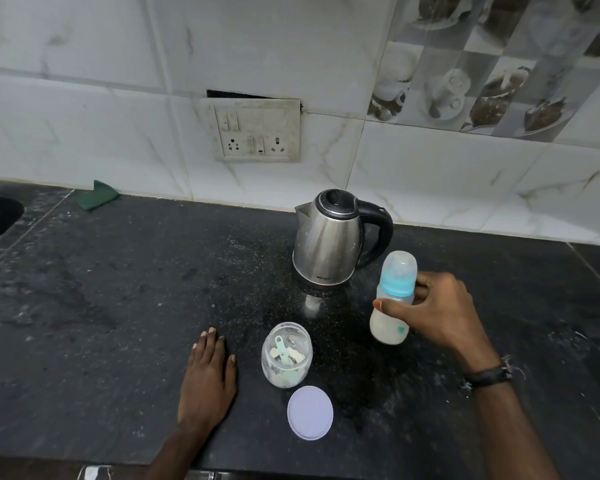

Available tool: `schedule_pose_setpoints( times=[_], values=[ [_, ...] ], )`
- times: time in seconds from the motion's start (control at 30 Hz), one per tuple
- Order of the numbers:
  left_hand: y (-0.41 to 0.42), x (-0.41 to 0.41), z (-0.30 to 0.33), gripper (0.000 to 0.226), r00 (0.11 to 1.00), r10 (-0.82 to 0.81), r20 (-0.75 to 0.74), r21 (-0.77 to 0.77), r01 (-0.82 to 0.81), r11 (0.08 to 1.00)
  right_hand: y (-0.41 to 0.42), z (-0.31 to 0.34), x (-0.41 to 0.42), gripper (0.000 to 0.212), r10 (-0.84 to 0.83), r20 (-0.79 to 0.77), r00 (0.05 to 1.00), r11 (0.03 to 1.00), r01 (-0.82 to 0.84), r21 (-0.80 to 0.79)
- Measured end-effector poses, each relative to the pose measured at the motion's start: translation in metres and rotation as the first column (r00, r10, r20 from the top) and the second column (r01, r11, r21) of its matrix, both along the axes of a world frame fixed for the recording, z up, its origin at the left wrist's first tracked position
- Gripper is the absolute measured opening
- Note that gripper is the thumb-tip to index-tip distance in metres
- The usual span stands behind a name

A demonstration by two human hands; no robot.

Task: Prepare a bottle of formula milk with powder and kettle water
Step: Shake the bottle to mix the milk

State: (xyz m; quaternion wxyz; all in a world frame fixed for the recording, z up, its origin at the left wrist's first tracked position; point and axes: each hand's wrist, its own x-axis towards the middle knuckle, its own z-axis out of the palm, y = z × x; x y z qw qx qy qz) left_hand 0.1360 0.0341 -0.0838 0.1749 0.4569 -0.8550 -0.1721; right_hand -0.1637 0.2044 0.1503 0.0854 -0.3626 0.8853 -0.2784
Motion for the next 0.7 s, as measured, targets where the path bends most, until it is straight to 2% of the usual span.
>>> schedule_pose_setpoints(
  times=[0.03,0.13,0.27,0.37,0.47,0.6,0.7],
  values=[
    [-0.0002,0.0003,-0.0003,0.061,1.000,-0.001,-0.002,-0.002,0.001,1.000,0.0001,0.0008,0.0002,0.053,0.003,0.023,1.000,1.000,-0.003,0.012],
    [-0.0002,-0.0006,-0.0003,0.061,1.000,0.001,0.003,-0.007,-0.001,1.000,0.0006,0.0019,-0.0009,0.051,-0.013,-0.049,0.999,0.999,0.015,0.030],
    [-0.0007,0.0000,-0.0015,0.061,1.000,0.000,0.000,-0.002,0.000,1.000,0.0002,0.0046,-0.0008,0.058,0.006,0.022,1.000,1.000,-0.006,0.011],
    [-0.0002,0.0004,-0.0017,0.062,1.000,0.003,0.005,0.004,-0.003,1.000,0.0017,0.0039,-0.0032,0.055,-0.002,-0.056,0.998,0.996,0.007,0.091],
    [-0.0008,0.0006,-0.0019,0.063,1.000,0.004,-0.001,0.007,-0.004,1.000,0.0019,0.0020,-0.0021,0.060,0.010,0.059,0.998,0.999,-0.012,0.035],
    [0.0002,0.0008,-0.0024,0.063,1.000,0.004,0.007,0.016,-0.004,1.000,0.0004,0.0000,-0.0023,0.057,0.008,-0.059,0.998,0.995,-0.002,0.101],
    [-0.0001,0.0000,-0.0010,0.064,1.000,0.005,0.001,0.016,-0.005,1.000,-0.0012,-0.0023,-0.0028,0.049,-0.014,0.105,0.994,1.000,0.015,-0.012]
  ],
)
